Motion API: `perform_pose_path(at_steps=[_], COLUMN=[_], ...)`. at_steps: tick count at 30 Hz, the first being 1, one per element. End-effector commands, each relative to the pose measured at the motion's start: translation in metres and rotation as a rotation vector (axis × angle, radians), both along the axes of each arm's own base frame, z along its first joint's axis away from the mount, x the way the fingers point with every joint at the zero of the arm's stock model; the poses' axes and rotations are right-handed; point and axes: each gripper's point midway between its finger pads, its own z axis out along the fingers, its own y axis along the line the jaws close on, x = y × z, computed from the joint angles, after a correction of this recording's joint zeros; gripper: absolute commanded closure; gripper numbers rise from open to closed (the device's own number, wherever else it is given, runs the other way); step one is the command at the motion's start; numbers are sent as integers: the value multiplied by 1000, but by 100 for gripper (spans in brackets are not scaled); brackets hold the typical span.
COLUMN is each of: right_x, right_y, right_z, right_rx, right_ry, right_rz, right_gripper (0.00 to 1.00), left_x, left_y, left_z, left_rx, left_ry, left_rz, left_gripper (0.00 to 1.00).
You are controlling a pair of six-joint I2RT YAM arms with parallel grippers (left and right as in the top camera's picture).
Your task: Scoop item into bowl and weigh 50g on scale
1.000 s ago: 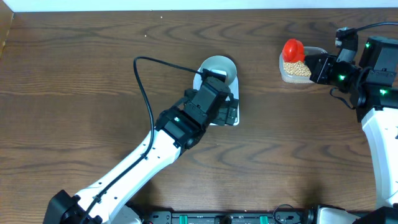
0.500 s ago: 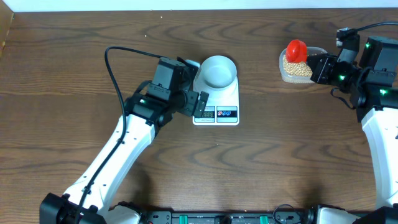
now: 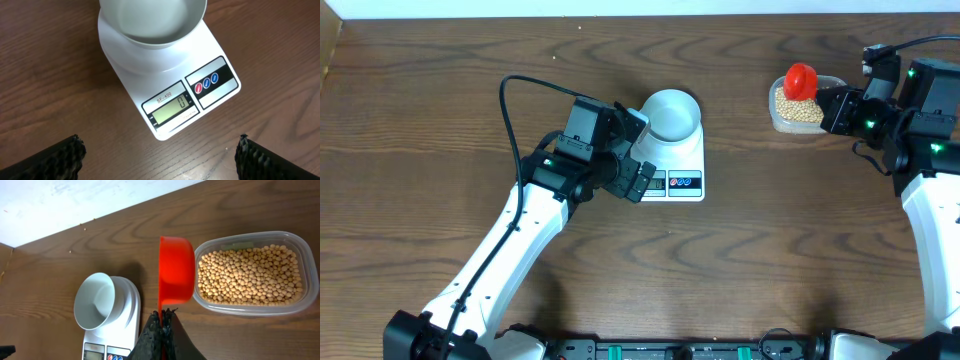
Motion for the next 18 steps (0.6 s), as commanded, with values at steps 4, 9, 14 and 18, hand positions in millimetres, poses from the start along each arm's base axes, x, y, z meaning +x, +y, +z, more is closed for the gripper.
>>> perform_pose_path(at_steps=[4, 9, 14, 18], right_x=[3, 3, 2, 2], right_y=[-3, -4, -3, -3], right_z=[6, 6, 4, 4], right_rx=[-20, -21, -19, -19], right_ry=[-20, -20, -9, -9], right_rz=[-3, -3, -3, -3], right_gripper=[99, 99, 99, 99], left_x=[-2, -2, -2, -2], left_y=[-1, -1, -1, -1], left_z=[0, 0, 0, 0], left_rx=[-3, -2, -2, -2], left_ry=[0, 0, 0, 0], left_rz=[-23, -23, -23, -23], left_gripper=[2, 2, 2, 2])
